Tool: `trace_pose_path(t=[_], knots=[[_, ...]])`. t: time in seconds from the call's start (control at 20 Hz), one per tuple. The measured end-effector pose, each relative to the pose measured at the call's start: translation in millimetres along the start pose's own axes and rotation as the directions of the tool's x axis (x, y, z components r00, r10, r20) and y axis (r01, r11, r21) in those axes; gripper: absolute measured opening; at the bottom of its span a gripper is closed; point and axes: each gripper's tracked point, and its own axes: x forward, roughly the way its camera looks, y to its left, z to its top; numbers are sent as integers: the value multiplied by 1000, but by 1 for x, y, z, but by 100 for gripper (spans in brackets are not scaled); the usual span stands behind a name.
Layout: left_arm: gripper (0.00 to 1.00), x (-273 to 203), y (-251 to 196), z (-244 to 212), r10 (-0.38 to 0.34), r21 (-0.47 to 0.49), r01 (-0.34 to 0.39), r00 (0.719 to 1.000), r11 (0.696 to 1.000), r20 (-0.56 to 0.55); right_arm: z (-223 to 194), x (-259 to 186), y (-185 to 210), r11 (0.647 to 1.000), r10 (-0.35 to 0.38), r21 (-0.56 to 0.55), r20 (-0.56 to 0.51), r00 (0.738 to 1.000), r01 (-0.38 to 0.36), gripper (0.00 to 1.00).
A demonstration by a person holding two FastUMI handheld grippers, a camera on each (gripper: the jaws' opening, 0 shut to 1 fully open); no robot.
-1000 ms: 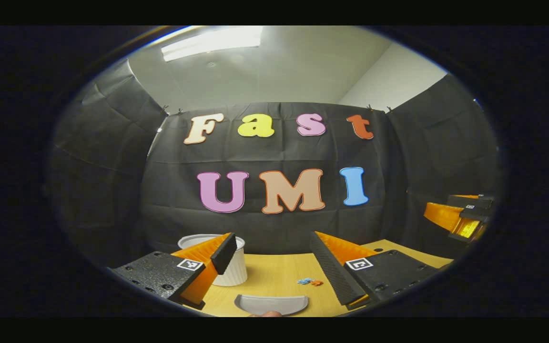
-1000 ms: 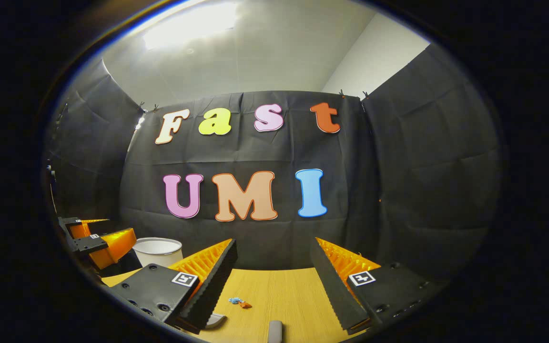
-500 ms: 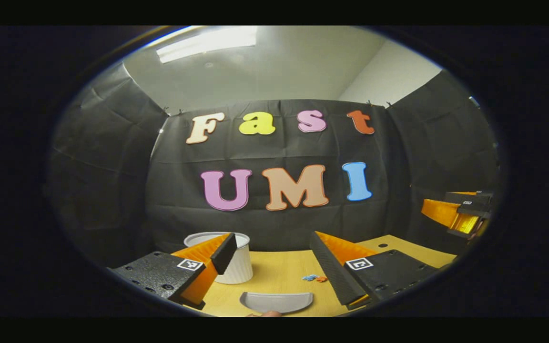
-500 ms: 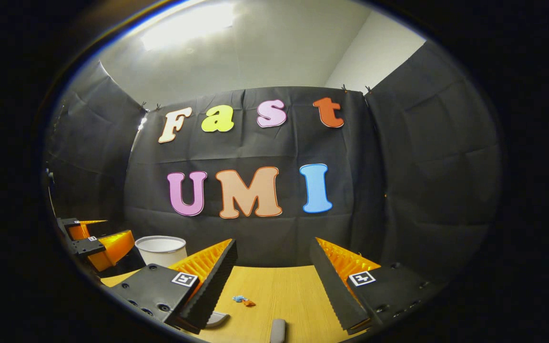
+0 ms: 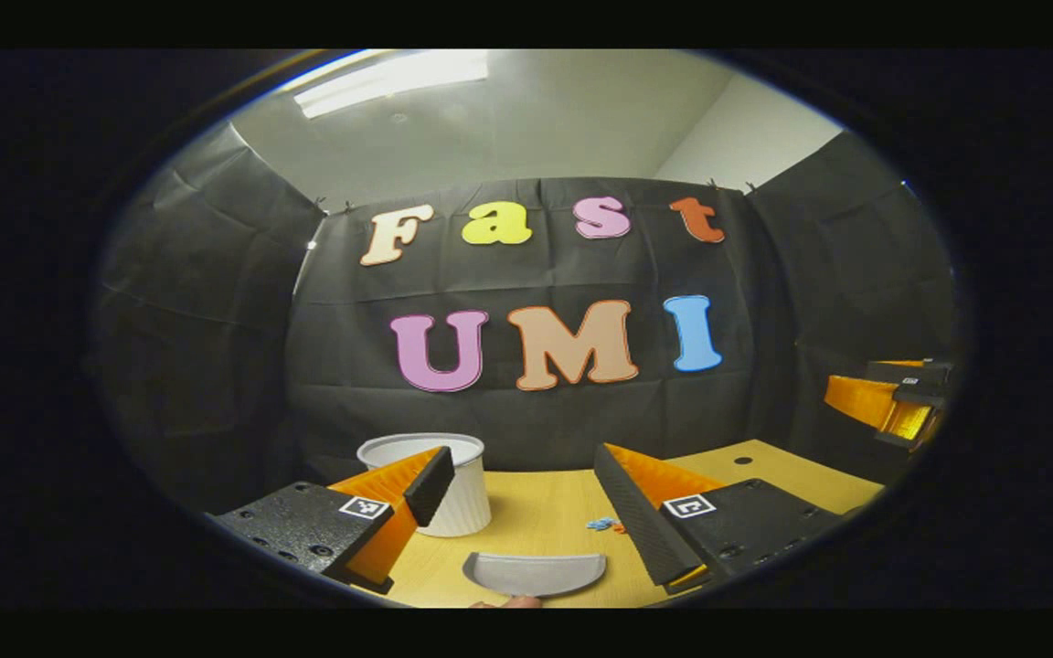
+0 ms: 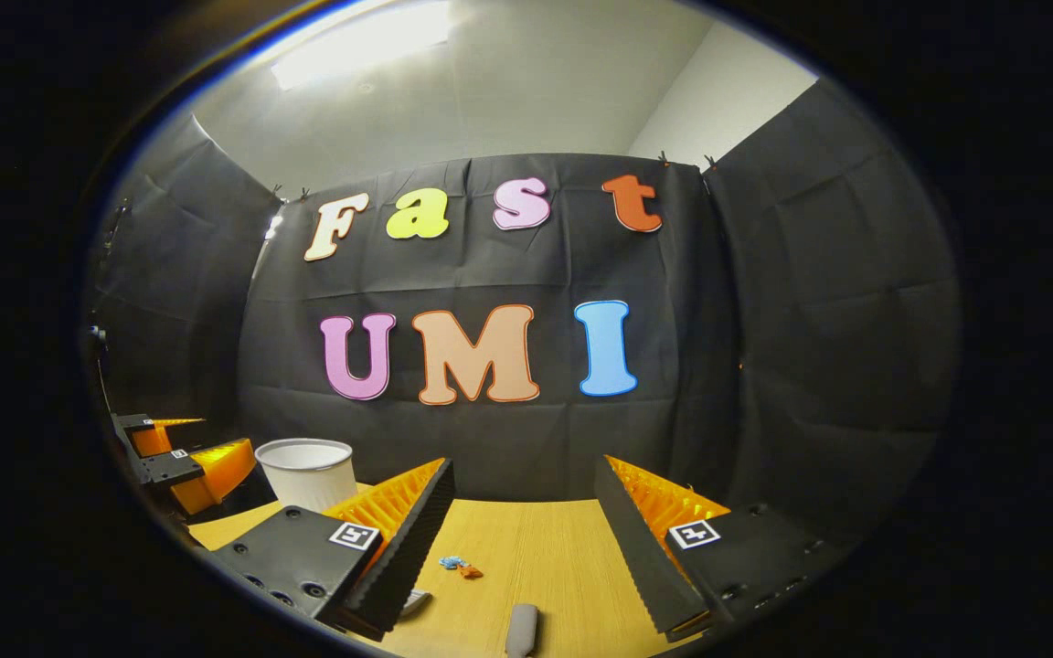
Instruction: Pick up the small broom and dustpan from the desktop, sweep the trash into the dustpan with the broom, and then empty the trash into the garbage bin.
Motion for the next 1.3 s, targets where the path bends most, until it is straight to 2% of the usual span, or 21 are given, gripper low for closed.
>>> trace_pose_path(t=[0.15,0.35,0.4,0.45,0.5,0.65,0.75,0.9,1.0,1.05,1.1,1.15,1.25,1.3], knots=[[92,-2,-1,-15,16,7,-16,999,1000,-38,-13,2,-2,999,26,-18,-30,999,-27,99],[93,-5,3,-55,47,42,-42,991,998,-124,-40,6,3,995,97,4,-81,992,-97,99],[96,-6,4,-66,51,55,-43,986,998,-156,-49,8,6,994,112,9,-101,989,-112,99],[92,-9,8,-81,60,69,-47,978,996,-198,-61,10,9,992,125,11,-135,983,-124,99],[92,-13,10,-92,63,72,-47,970,996,-234,-72,11,14,990,140,13,-169,976,-139,99],[92,-23,2,-139,7,29,4,933,1000,-360,-124,17,26,987,160,23,-303,939,-161,99],[93,-32,-1,-177,-39,-6,41,881,999,-472,-169,15,31,987,150,15,-445,883,-160,99],[93,-41,-1,-220,-73,-37,64,811,997,-581,-229,-2,35,986,128,-5,-621,773,-166,99],[93,-49,-5,-246,-95,-38,92,750,995,-654,-255,-8,38,984,112,-18,-704,701,-175,100],[99,-52,-4,-257,-92,-30,98,724,995,-684,-264,-7,37,985,103,-20,-738,667,-174,100],[94,-56,-1,-265,-88,-25,100,702,995,-707,-267,-6,37,985,94,-21,-764,638,-169,100],[94,-59,-2,-277,-87,-25,101,676,995,-732,-268,-6,36,986,82,-24,-790,608,-164,100],[95,-71,-3,-299,-91,-31,107,620,994,-779,-260,-7,34,987,60,-33,-826,560,-154,100],[99,-75,-5,-311,-93,-33,111,590,993,-802,-256,-4,33,988,45,-43,-842,538,-150,100]])
